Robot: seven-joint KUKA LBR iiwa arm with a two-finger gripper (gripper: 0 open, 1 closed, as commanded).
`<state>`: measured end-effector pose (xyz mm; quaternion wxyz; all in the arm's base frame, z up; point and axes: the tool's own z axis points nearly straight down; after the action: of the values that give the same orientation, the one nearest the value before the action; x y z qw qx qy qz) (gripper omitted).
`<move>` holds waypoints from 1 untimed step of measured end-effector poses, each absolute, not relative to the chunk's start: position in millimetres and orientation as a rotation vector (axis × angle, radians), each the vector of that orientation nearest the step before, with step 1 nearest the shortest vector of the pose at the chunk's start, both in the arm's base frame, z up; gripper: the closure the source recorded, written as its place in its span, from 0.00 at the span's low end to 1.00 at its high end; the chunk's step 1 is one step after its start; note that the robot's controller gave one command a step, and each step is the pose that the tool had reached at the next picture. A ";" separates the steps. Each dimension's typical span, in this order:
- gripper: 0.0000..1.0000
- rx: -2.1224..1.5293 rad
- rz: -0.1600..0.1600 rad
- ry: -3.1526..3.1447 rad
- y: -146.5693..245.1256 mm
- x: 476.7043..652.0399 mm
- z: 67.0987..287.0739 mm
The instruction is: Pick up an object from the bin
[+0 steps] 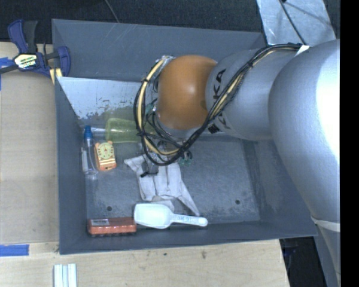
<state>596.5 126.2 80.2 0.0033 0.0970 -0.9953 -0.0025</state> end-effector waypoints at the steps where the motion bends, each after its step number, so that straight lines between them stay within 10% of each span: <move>1: 1.00 0.304 -0.007 -3.118 126.0 595.3 83.6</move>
Offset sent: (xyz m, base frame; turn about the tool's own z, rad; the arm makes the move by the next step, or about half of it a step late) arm 0.0000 -0.0001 0.0943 0.0000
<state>595.3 126.0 83.6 0.0045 0.0970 -0.9953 -0.0022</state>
